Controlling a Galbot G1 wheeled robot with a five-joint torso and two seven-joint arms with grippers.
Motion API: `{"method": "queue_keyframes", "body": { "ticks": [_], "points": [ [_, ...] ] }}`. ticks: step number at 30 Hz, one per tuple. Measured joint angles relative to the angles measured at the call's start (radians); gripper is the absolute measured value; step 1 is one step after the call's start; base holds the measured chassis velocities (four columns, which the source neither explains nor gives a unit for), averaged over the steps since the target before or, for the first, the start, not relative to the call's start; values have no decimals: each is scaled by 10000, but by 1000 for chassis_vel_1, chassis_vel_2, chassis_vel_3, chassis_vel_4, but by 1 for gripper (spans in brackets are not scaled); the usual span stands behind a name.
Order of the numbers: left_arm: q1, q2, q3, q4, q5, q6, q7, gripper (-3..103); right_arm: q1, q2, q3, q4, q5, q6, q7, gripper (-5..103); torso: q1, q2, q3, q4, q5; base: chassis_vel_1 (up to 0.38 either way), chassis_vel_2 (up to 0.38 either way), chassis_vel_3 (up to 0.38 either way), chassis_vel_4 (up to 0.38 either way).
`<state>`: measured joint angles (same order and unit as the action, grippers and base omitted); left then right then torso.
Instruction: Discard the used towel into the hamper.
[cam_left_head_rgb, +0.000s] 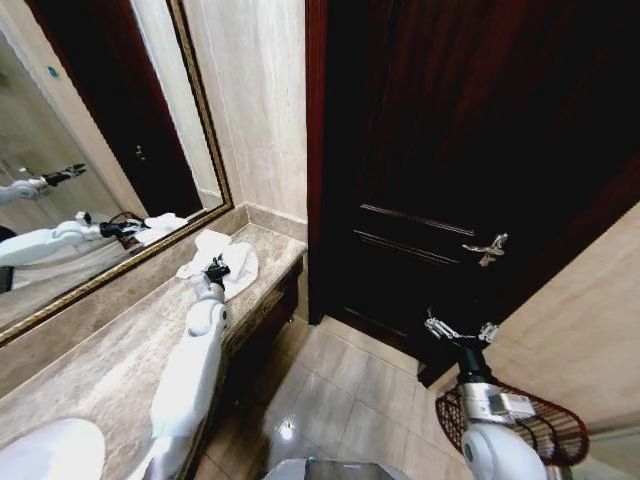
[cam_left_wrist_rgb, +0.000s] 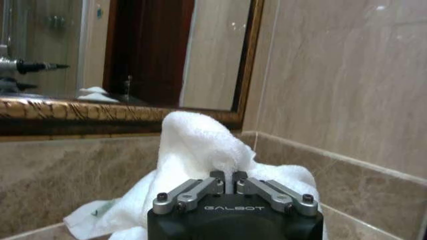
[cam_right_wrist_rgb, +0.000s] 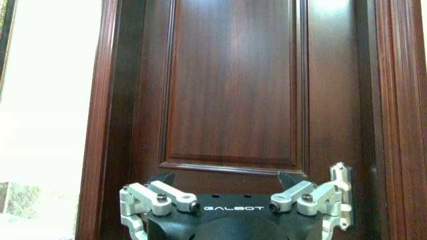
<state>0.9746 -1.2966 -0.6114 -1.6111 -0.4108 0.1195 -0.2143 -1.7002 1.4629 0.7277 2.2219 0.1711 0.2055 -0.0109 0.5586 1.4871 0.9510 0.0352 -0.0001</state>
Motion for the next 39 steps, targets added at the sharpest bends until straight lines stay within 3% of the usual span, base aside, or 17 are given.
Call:
{"method": "queue_keyframes", "body": {
  "ticks": [7, 14, 20, 31, 39],
  "points": [
    [1344, -14, -210, -1379, -369, -285, 87, 5, -57, 143, -136, 129, -42, 70, -21, 100, 0, 0, 0, 1, -1, 0, 0, 0, 0],
    [2595, -279, -319, -3081, -371, -162, 140, 5, -22, 226, -244, 175, -47, 126, -40, 100, -1, 0, -1, -1, 1, 0, 0, 0, 0],
    [3293, -496, -526, -3883, -290, -119, 142, 5, -10, 292, -267, 232, -12, 185, -46, 100, 0, 0, 0, -1, 1, 0, 0, 0, 0],
    [5403, -1705, -223, -5697, 722, -330, 214, 5, 104, 721, -468, 679, 28, 174, -77, 100, -1, 0, 0, 1, 3, 0, 0, 0, 0],
    [6587, -2193, -27, -7088, 1397, -366, 374, 5, 88, 687, -440, 1086, 147, 110, -58, 100, -1, 1, 0, 0, 3, 0, 0, 0, 0]
  ]
}}
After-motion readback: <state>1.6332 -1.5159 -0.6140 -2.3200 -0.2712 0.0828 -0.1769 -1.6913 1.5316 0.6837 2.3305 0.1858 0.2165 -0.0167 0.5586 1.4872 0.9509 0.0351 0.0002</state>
